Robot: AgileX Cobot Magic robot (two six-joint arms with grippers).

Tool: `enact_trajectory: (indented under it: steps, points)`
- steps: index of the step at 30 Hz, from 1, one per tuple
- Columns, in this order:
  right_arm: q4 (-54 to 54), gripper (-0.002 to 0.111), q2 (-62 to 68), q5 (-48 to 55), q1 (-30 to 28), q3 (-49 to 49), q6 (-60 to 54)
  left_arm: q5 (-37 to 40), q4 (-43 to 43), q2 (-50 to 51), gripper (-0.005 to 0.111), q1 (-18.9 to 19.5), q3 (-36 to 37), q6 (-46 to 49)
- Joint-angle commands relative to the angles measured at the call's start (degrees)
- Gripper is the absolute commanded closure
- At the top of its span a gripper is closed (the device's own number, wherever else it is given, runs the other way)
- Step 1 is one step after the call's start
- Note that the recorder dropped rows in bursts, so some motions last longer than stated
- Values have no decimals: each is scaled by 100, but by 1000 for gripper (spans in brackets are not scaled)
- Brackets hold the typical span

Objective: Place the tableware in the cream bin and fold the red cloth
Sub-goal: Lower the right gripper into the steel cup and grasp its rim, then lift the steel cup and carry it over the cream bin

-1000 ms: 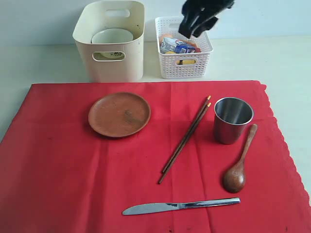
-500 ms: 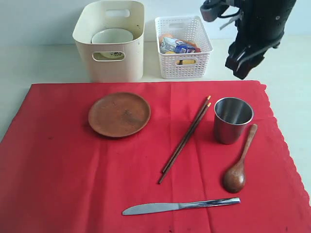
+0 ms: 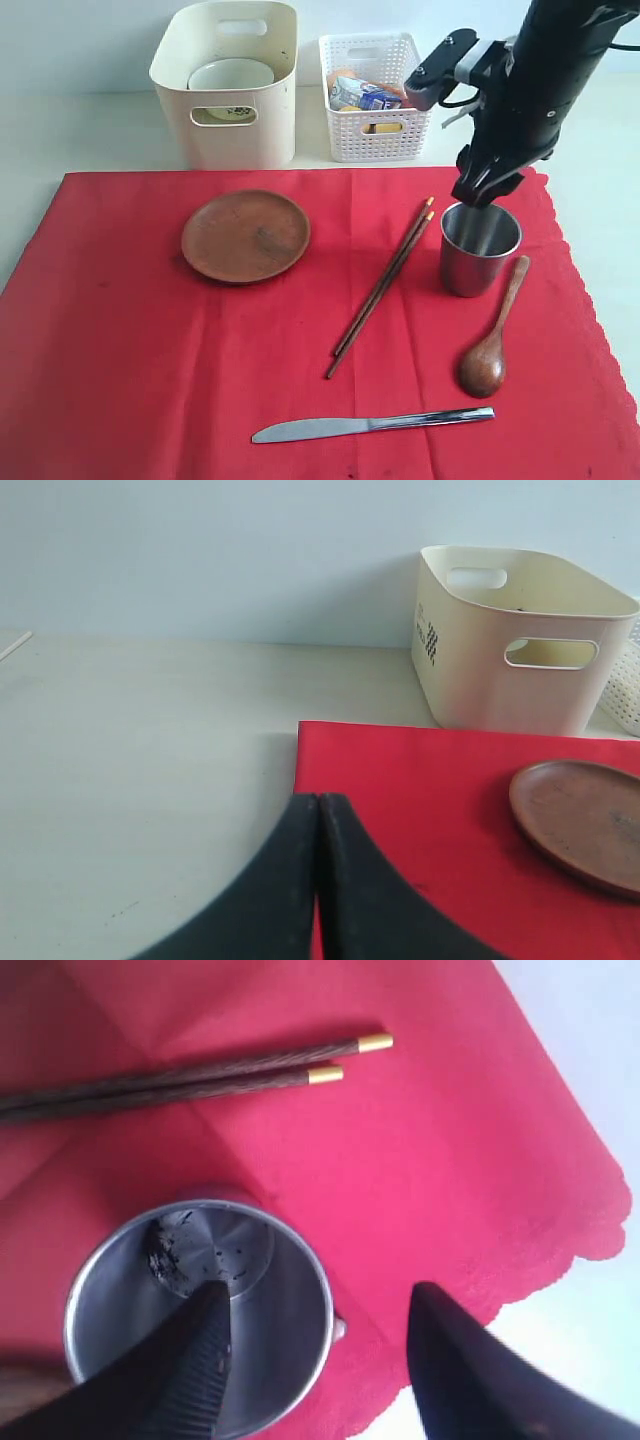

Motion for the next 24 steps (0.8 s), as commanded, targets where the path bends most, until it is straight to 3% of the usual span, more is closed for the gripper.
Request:
enact_trajectory:
  steps: [1, 12, 14, 20, 24]
  points:
    - [64, 57, 252, -204, -45, 78, -58, -31, -50, -37, 104, 20, -4, -4]
    - [13, 59, 827, -58, -45, 78, -334, -31, -50, -37, 104, 20, -4, 11]
    - [13, 67, 794, -58, -45, 78, -364, -31, -50, -37, 104, 20, -4, -5]
    - [-87, 107, 681, 172, -45, -37, -362, -31, -50, -37, 104, 20, -4, 6]
    - [-75, 108, 500, 310, -45, -215, -296, -31, -50, -37, 104, 20, -4, 6]
